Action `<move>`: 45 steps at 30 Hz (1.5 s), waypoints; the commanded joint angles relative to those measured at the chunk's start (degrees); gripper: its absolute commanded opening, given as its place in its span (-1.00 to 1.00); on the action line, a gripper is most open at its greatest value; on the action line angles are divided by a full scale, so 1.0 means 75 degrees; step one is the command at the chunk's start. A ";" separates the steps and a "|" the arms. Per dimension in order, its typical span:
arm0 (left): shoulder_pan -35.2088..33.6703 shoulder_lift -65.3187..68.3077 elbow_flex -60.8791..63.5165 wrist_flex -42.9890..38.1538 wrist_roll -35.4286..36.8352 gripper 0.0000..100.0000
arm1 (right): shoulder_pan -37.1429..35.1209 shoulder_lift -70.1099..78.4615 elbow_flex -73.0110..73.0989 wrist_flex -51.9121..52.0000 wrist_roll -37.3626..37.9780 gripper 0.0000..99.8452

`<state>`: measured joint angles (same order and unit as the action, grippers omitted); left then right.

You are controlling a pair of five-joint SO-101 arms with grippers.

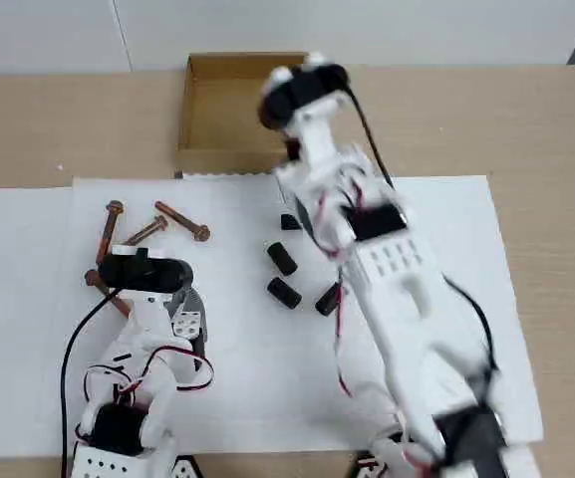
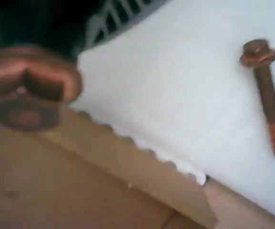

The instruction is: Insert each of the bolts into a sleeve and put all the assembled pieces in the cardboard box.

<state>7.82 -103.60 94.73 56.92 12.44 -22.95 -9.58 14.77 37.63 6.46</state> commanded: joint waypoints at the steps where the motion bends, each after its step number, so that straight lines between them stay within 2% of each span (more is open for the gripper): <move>1: -0.0047 -0.0059 -0.0041 0.0012 -0.0023 -0.99 | 0.0053 0.1483 -0.2122 -0.0229 0.0727 -0.99; 10: -0.0047 -0.0059 -0.0041 0.0012 -0.0012 -0.99 | 0.0041 0.5034 -0.6013 -0.0229 0.2637 -0.99; 14: -0.0047 -0.0059 -0.0041 0.0012 -0.0012 -0.99 | -0.0064 0.6253 -0.7514 -0.0205 0.3048 -0.99; 21: -0.0047 -0.0059 -0.0041 0.0012 -0.0012 -0.99 | -0.0158 0.7531 -0.8768 -0.0193 0.4032 -0.95; 25: -0.0047 -0.0059 -0.0041 0.0012 -0.0012 -0.99 | -0.0170 0.7660 -0.8944 -0.0147 0.4044 -0.73; 34: -0.0047 -0.0059 -0.0041 0.0012 -0.0012 -0.99 | -0.0170 0.7648 -0.8979 0.0018 0.4056 -0.82; 41: -0.0047 -0.0059 -0.0041 0.0012 -0.0012 -0.99 | -0.0135 0.6922 -0.8990 0.1635 0.3985 -0.82; 45: -0.0047 -0.0059 -0.0041 0.0023 -0.0012 -0.99 | -0.0182 0.6195 -0.8990 0.3042 0.3141 -0.82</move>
<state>7.82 -103.60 94.73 56.92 12.44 -23.91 44.57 -49.32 53.98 33.89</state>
